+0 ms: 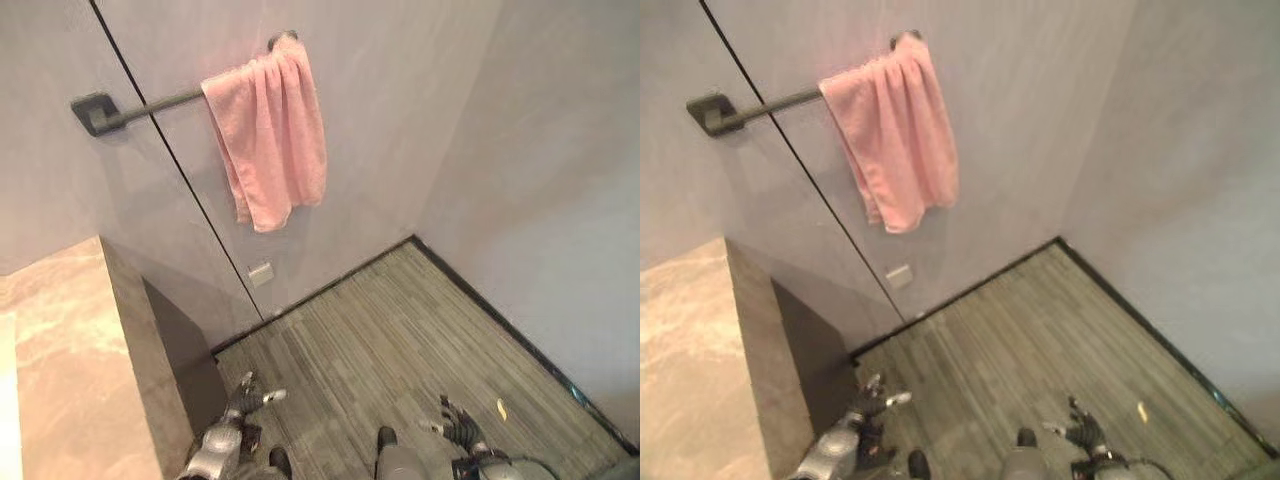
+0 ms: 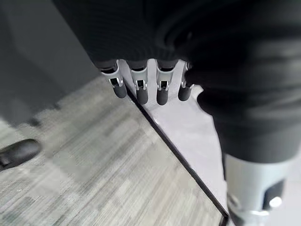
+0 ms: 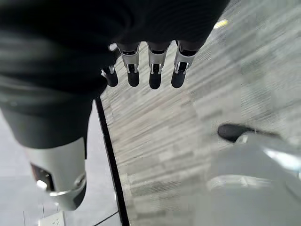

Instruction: Put brush and paste in cup on sink, flatten towel.

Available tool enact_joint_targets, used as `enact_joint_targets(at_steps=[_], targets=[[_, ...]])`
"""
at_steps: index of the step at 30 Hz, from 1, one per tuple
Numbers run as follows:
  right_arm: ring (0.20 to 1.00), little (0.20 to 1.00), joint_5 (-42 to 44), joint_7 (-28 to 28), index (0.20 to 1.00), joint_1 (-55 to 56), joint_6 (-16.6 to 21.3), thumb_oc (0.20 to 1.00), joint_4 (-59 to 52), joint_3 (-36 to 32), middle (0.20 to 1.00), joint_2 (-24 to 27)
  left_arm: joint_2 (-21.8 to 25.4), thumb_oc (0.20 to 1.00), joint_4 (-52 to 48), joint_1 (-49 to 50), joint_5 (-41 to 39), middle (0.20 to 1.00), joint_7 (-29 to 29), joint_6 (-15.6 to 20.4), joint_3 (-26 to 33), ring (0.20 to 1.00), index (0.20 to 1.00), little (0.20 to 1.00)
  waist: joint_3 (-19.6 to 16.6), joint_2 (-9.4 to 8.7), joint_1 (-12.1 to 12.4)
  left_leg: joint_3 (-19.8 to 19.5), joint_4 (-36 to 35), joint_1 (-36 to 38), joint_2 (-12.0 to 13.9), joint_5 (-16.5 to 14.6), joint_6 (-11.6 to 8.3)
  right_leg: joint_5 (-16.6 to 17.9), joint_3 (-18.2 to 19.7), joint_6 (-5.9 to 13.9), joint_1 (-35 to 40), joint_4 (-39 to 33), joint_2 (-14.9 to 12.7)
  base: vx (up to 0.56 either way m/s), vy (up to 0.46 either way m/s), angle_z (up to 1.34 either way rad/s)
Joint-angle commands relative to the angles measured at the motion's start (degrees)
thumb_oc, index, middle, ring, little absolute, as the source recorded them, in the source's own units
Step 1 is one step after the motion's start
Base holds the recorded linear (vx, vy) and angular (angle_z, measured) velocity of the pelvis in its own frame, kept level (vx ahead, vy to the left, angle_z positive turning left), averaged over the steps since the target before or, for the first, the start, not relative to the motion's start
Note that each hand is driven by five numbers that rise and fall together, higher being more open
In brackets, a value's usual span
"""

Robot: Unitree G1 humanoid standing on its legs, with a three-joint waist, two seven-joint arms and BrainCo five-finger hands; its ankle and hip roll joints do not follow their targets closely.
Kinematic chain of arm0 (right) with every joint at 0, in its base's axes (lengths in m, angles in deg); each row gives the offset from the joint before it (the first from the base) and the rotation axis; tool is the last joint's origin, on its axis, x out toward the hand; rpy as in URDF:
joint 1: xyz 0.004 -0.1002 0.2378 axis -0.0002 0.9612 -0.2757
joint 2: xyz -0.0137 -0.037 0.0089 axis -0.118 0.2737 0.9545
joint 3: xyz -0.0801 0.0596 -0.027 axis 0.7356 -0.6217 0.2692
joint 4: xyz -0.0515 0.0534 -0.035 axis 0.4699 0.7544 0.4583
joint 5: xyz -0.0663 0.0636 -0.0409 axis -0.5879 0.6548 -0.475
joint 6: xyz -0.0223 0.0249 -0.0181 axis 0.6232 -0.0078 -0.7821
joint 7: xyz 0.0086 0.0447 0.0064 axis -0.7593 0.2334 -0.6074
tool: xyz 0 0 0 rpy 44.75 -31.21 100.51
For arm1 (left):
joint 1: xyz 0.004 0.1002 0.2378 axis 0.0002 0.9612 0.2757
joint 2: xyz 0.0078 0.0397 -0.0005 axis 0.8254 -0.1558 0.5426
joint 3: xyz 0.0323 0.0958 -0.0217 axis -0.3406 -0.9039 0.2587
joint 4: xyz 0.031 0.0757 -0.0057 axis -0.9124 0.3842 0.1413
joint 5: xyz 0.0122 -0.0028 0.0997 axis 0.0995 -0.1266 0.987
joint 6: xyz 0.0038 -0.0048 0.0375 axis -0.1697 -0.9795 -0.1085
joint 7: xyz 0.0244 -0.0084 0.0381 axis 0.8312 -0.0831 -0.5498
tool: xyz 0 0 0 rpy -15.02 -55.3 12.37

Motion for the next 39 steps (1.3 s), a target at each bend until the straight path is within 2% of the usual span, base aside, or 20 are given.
enact_joint_targets(at_steps=[1,5,8,9,12,13,14,15,16,18,19,20,22,28,30,31,33,35,36,39], targets=[[1.000,1.000,-1.4,-1.4,1.000,-2.1,2.1,1.000,-3.4,1.2,1.000,-1.3,4.4,1.000,0.2,-1.1,2.2,1.000,-0.2,2.0,1.4,1.000,1.000,1.000,-1.8,-4.64,0.4,-3.5,1.5,3.8,0.0,-0.9,0.09,15.0,9.8,4.72,-3.6,-7.6,-1.8,0.26,-0.411,0.59],[1.000,1.000,-0.8,-2.1,1.000,-1.9,2.5,1.000,-4.4,1.8,1.000,0.5,4.3,1.000,0.7,0.7,-0.1,1.000,0.3,1.7,2.8,1.000,1.000,1.000,-3.0,-4.52,1.4,-6.8,0.9,3.8,4.3,3.0,-1.76,9.7,7.6,2.21,-1.9,-5.6,3.3,0.17,-0.363,0.56],[1.000,1.000,-0.9,-1.9,1.000,-2.0,2.9,1.000,-4.1,2.1,1.000,1.6,4.3,1.000,0.6,0.3,-0.4,1.000,0.7,1.5,2.2,1.000,1.000,1.000,-3.0,-4.33,1.3,-8.2,2.2,1.7,6.0,6.0,-2.61,8.0,6.4,0.81,-1.0,-5.3,5.2,0.07,-0.239,0.40],[1.000,1.000,-0.6,-1.3,1.000,-1.7,2.9,1.000,-4.1,1.5,1.000,1.9,4.3,1.000,0.7,-0.4,-0.2,1.000,0.7,1.3,2.0,1.000,1.000,1.000,-2.8,-4.96,1.1,-7.2,5.9,-0.8,6.9,7.7,-2.49,7.3,4.9,-0.34,0.5,-5.8,5.3,0.10,-0.352,0.66],[1.000,1.000,0.3,-1.2,1.000,-0.8,2.8,1.000,-3.6,0.8,1.000,2.2,4.3,1.000,0.4,-1.4,-1.2,1.000,0.3,1.4,2.0,1.000,1.000,1.000,-2.2,-5.46,0.5,-3.5,11.8,-4.0,6.0,8.1,-2.25,7.3,2.4,-1.68,2.8,-7.7,5.1,0.06,-0.195,0.87],[1.000,1.000,0.3,-1.2,1.000,-0.8,2.8,1.000,-3.6,0.8,1.000,2.2,4.3,1.000,0.4,-1.4,-1.2,1.000,0.3,1.3,2.0,1.000,1.000,1.000,-2.1,-5.46,0.5,-3.6,11.8,-4.1,6.0,8.1,-2.24,7.3,2.3,-1.68,2.8,-7.7,5.1,0.06,-0.022,0.62],[1.000,1.000,-0.2,-1.0,1.000,-0.8,2.5,1.000,-2.4,1.1,1.000,2.2,4.2,1.000,0.6,-2.0,-1.6,1.000,0.3,1.5,1.8,1.000,1.000,1.000,-1.8,-5.17,1.1,-3.6,8.6,-5.8,3.2,7.1,-2.03,7.2,1.6,-1.32,4.2,-9.3,4.8,0.04,-0.005,0.33],[1.000,1.000,-0.2,-1.0,1.000,-0.8,2.5,1.000,-2.4,1.1,1.000,2.2,4.2,1.000,0.6,-2.0,-1.6,1.000,0.3,1.5,1.8,1.000,1.000,1.000,-1.9,-5.24,1.0,-3.6,8.4,-5.9,3.0,7.3,-1.98,7.3,1.5,-1.30,4.0,-9.4,4.7,0.14,0.046,0.30],[1.000,1.000,-0.2,-1.0,1.000,-0.7,2.5,1.000,-2.1,1.1,1.000,1.9,4.1,1.000,0.3,-2.2,-1.3,1.000,0.2,1.5,1.5,1.000,1.000,1.000,-2.1,-4.38,1.0,-1.0,1.0,-8.1,1.7,7.3,-1.91,7.3,0.7,-0.56,5.2,-10.4,4.5,0.14,0.091,0.28],[1.000,1.000,-0.6,-0.9,1.000,-0.5,2.5,1.000,-2.3,1.2,1.000,1.9,4.1,1.000,0.3,-1.9,-0.9,1.000,0.1,1.5,1.4,1.000,1.000,1.000,-2.1,-4.08,0.9,0.6,0.3,-6.9,2.3,7.1,-1.77,6.7,0.7,-0.29,5.0,-9.6,4.3,0.13,0.119,0.30],[1.000,1.000,-2.1,-1.0,1.000,-1.5,2.2,1.000,-1.7,2.5,1.000,1.7,4.1,1.000,-0.1,-1.6,-0.6,1.000,0.4,1.6,1.1,1.000,1.000,1.000,-1.7,-3.53,1.7,-3.9,0.3,-6.5,0.4,6.1,-1.12,6.4,1.4,0.29,4.9,-8.7,3.5,0.07,0.110,-0.01],[1.000,1.000,-2.1,-1.0,1.000,-1.5,2.2,1.000,-1.7,2.5,1.000,1.6,4.1,1.000,-0.1,-1.6,-0.6,1.000,0.4,1.6,1.1,1.000,1.000,1.000,-1.8,-3.52,1.7,-4.0,0.2,-6.7,0.4,6.2,-1.09,6.5,1.3,0.28,4.7,-8.8,3.5,0.10,0.162,-0.29],[1.000,1.000,-2.2,-0.9,1.000,-2.1,2.1,1.000,-2.3,2.0,1.000,0.9,4.2,1.000,0.7,-1.4,-0.3,1.000,0.5,1.6,1.2,1.000,1.000,1.000,-2.2,-3.15,1.1,-2.6,-1.6,-4.7,-1.1,4.9,-0.67,9.9,1.6,1.96,5.1,-9.0,1.4,0.12,0.180,-0.34],[1.000,1.000,-3.8,-1.4,1.000,-2.7,2.2,1.000,-2.9,3.1,1.000,-0.6,4.8,1.000,0.8,-1.1,1.3,1.000,0.7,1.9,0.6,1.000,1.000,1.000,-2.8,-2.84,1.1,0.4,-2.6,-1.7,-3.3,2.3,1.54,13.1,4.1,3.91,4.5,-8.6,-1.4,0.10,0.210,-0.18],[1.000,1.000,-4.2,-2.0,1.000,-2.8,2.1,1.000,-2.6,4.0,1.000,-0.8,5.4,1.000,-0.2,-0.7,1.6,1.000,0.9,1.7,0.7,1.000,1.000,1.000,-1.1,-2.73,0.6,0.5,-2.2,0.5,-3.6,0.8,3.63,16.1,7.9,4.80,-1.1,4.3,0.2,0.07,0.267,-0.47],[1.000,1.000,-4.2,-2.0,1.000,-2.7,2.1,1.000,-3.0,4.0,1.000,-0.9,5.4,1.000,0.2,-0.6,1.8,1.000,0.9,1.6,0.7,1.000,1.000,1.000,-0.8,-2.74,0.3,0.5,-2.1,1.1,-3.7,0.3,3.71,15.8,7.8,4.52,-2.4,4.6,0.5,0.06,0.080,-0.26],[1.000,1.000,-4.2,-1.9,1.000,-2.8,2.1,1.000,-3.0,4.1,1.000,-0.9,5.4,1.000,0.2,-0.6,1.9,1.000,0.9,1.6,0.8,1.000,1.000,1.000,-0.6,-2.82,0.2,0.8,-2.2,1.7,-3.8,0.1,3.56,15.3,6.8,4.28,-3.3,2.8,0.2,0.05,0.001,0.08],[1.000,1.000,-3.8,-1.8,1.000,-2.7,2.1,1.000,-3.3,4.0,1.000,-0.8,5.4,1.000,1.4,-0.9,1.8,1.000,0.8,1.6,1.3,1.000,1.000,1.000,-0.7,-3.41,0.0,1.0,-2.0,2.8,-3.9,-0.9,2.78,15.7,4.1,4.16,-3.9,-4.7,-1.3,0.11,-0.103,-0.01],[1.000,1.000,-4.1,-2.0,1.000,-2.1,2.1,1.000,-3.1,4.3,1.000,-0.8,5.1,1.000,1.7,-1.0,1.5,1.000,0.8,1.8,1.1,1.000,1.000,1.000,-0.6,-4.08,-0.3,-0.5,-0.4,2.7,-3.5,-0.9,2.22,16.2,6.1,4.75,-2.0,-7.3,-1.3,0.13,-0.163,0.07],[1.000,1.000,-4.7,-2.2,1.000,-2.1,2.1,1.000,-2.3,4.8,1.000,-0.2,4.3,1.000,2.6,-0.3,0.9,1.000,0.8,1.9,1.7,1.000,1.000,1.000,-3.0,-4.55,0.6,-0.4,-1.3,3.2,-2.3,0.4,0.90,15.1,4.7,4.08,1.7,-11.0,-0.1,0.11,-0.135,0.45]])
